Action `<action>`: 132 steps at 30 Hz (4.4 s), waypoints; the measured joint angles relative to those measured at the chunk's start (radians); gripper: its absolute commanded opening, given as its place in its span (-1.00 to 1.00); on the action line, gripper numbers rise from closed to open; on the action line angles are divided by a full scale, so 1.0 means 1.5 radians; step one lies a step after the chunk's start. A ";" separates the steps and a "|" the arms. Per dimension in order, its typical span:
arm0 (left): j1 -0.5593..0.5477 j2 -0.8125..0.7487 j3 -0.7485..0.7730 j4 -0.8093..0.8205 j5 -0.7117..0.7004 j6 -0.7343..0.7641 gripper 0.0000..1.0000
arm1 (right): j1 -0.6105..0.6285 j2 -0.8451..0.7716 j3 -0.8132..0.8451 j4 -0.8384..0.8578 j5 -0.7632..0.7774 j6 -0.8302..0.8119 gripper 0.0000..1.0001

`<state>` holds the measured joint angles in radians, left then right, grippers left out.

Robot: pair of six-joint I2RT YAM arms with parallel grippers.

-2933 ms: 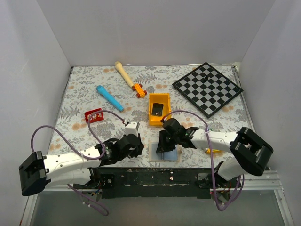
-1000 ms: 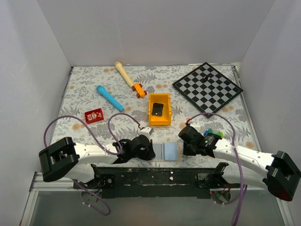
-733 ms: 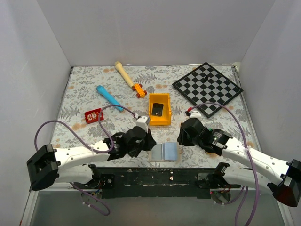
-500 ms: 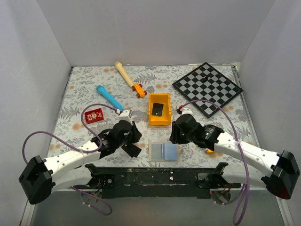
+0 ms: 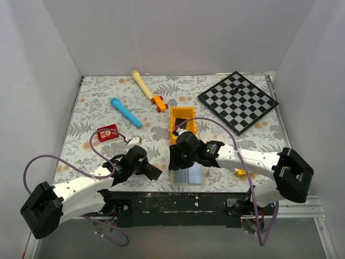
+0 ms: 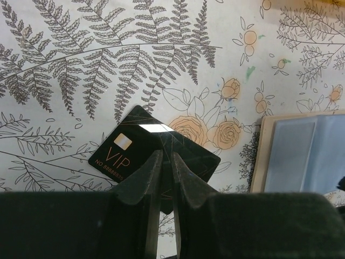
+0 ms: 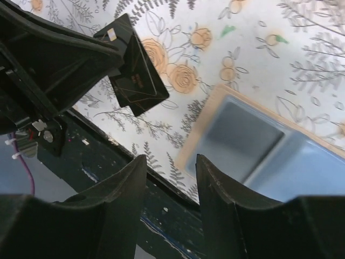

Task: Put the credit cards into the card holder
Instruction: Pick up the credit card from the center of the board.

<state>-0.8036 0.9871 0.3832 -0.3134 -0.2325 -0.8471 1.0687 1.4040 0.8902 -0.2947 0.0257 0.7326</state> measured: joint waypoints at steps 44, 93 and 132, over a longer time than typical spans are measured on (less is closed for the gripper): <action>-0.061 0.037 0.117 -0.048 -0.023 -0.002 -0.63 | 0.005 -0.019 -0.047 0.051 0.008 0.033 0.02; -0.004 0.086 0.021 0.015 0.051 -0.008 -1.00 | 0.005 -0.091 -0.117 0.021 0.053 0.048 0.00; 0.409 -0.160 0.078 -0.146 0.223 0.023 -0.53 | 0.151 0.061 0.033 0.010 0.109 -0.246 0.59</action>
<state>-0.1905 0.7464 0.5007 -0.5331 0.1017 -0.8120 1.2945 1.4948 0.9401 -0.2798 0.1886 0.3630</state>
